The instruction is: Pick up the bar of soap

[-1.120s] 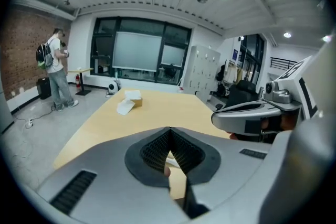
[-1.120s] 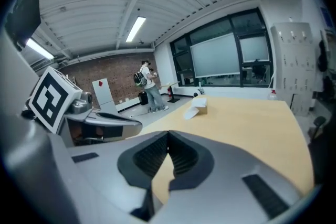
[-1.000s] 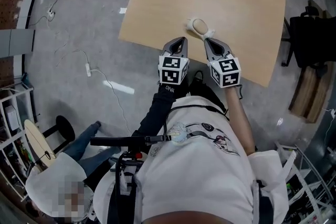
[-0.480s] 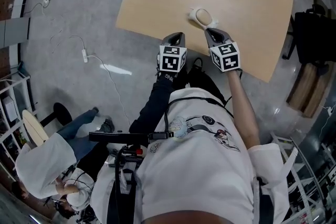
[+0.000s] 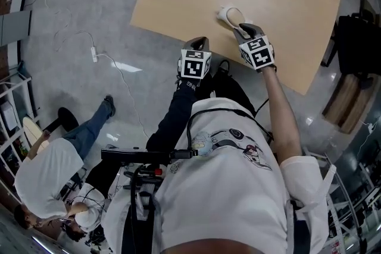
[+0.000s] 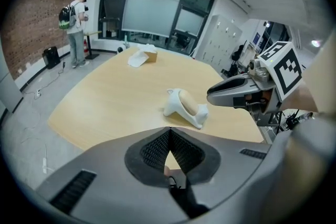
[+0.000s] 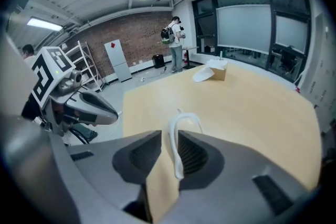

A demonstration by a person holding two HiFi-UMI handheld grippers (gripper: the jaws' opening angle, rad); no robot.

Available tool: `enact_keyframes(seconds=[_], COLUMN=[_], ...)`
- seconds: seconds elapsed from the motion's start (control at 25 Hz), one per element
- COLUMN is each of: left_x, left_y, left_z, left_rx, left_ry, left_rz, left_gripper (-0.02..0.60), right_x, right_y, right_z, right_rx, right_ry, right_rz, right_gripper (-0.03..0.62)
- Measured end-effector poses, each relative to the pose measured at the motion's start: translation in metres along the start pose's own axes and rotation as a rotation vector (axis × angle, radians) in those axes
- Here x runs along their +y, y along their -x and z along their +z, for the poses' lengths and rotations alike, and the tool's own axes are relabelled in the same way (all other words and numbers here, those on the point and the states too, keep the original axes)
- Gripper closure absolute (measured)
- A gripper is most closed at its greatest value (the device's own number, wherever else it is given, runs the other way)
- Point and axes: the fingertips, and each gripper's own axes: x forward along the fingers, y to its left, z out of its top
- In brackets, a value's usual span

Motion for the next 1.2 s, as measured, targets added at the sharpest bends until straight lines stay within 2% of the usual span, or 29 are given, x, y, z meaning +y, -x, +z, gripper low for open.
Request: enact_keyframes(seconds=[0.16,0.36,0.52,0.8,1.04,1.2], left_x=[0.006,0.006,0.010,0.016,0.026,0.032], left_y=[0.002,0.004,0.005,0.011,0.017,0.021], left_z=[-0.004,-0.008,-0.013,-0.023,-0.028,-0.032], left_rx=[0.008,0.013,0.023,0.037,0.042,0.042], left_ry=[0.008,0.013,0.015,0.023,0.034,0.039], left_rz=[0.012,0.014,0.017,0.025,0.039,0.044], left_gripper=[0.581,0.581,0.581,0.581,0.581,0.581], right_x=[-0.005,-0.017,-0.028,-0.033,-0.033,-0.035], right_y=[-0.012,-0.024,-0.039,-0.056,-0.068,-0.070], right_z=[-0.003,-0.012,-0.018,-0.025,-0.028,-0.027], right_rx=[0.042,0.095,0.164,0.252,0.298,0.293], right_ry=[0.031,0.071,0.150,0.249,0.260,0.256], right_rz=[0.002,-0.017,-0.028,0.018,0.029,0.000], right_gripper=[0.488,0.409,0.349,0.332,0.332,0.333])
